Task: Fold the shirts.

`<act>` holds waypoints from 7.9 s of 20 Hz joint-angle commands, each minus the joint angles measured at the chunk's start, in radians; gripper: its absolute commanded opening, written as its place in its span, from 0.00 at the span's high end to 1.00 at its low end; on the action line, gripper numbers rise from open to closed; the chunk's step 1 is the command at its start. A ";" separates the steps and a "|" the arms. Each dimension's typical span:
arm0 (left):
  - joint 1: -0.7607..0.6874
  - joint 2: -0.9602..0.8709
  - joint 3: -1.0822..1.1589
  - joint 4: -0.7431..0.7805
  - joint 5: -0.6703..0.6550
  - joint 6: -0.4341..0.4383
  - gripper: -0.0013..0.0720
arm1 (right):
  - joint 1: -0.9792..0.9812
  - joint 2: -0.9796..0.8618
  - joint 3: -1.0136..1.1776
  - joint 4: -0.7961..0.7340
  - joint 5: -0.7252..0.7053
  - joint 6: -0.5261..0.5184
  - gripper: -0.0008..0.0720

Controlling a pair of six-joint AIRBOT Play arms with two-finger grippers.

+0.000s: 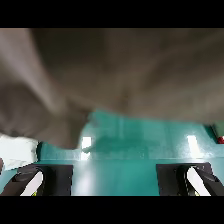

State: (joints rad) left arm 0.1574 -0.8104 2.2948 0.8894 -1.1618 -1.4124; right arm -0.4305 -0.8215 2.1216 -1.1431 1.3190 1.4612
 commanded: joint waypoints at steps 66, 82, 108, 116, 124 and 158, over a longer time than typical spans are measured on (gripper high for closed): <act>0.000 0.114 -1.857 0.242 -0.308 -0.205 0.25 | 0.308 -0.598 -0.621 -0.079 0.109 0.011 0.42; 0.000 0.114 -2.006 0.150 -0.021 -0.249 0.25 | 0.308 -0.598 -0.621 -0.079 0.109 0.011 0.42; 0.000 0.115 -1.698 0.005 -0.175 -0.046 0.95 | 0.011 -0.354 -1.361 -0.086 0.083 -0.118 0.42; 0.000 0.115 -1.698 0.005 -0.186 -0.045 0.95 | 0.149 -0.355 -1.448 -0.088 0.012 -0.120 0.48; 0.001 0.114 -1.621 0.013 -0.116 -0.045 0.95 | 0.144 -0.237 -1.298 -0.016 0.034 -0.134 0.97; 0.000 -0.327 -1.252 -0.076 0.369 0.060 0.95 | 0.161 -0.901 -0.484 0.087 0.141 -0.095 0.19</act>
State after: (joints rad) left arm 0.1574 -1.1320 0.9939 0.8322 -0.6907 -1.3952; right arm -0.2111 -1.7042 1.6230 -1.0637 1.3415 1.3823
